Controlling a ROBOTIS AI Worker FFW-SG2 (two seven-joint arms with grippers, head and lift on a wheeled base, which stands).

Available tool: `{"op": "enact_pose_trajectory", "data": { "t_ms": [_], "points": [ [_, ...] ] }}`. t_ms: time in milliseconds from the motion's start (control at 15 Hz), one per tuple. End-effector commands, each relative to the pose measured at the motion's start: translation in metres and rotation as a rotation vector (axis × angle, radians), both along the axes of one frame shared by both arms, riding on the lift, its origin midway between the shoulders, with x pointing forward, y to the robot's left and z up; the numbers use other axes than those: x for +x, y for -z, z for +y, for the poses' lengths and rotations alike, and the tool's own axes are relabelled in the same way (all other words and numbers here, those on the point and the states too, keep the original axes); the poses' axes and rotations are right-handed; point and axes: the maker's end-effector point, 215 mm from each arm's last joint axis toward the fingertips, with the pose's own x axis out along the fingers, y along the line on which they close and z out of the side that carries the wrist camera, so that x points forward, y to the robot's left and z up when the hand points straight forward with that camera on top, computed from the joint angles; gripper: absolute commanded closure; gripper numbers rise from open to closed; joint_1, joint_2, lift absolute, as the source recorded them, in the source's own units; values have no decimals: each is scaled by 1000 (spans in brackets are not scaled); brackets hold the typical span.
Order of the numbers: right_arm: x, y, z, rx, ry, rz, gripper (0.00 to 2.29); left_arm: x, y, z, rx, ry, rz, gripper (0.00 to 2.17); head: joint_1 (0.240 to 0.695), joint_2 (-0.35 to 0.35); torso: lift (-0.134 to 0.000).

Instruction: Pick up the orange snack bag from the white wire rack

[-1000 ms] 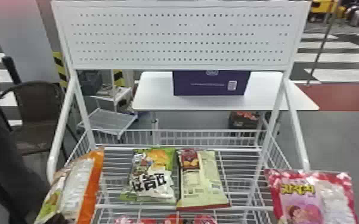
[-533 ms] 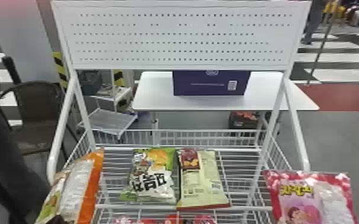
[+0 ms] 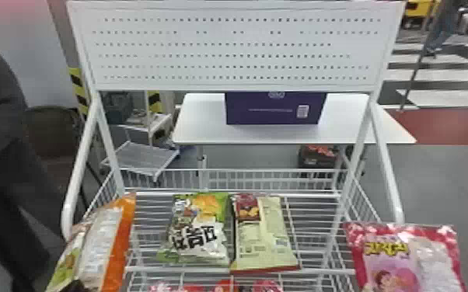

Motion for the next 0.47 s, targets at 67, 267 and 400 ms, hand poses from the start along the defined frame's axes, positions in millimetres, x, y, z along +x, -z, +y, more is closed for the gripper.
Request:
{"op": "enact_pose_trajectory", "data": {
  "t_ms": [67,267,400],
  "points": [
    [1,-1,3,3,-7,-2,2142,-1,0,0,-1,-1,-2,1889,499,0,0],
    [1,-1,4,5,-7,-4,2142,-1,0,0,-1,2,-1,1889,499,0,0],
    [1,0,4,8,-5,-2,2142,-2,1,0,0,3,0,1889,499,0,0]
  ]
}}
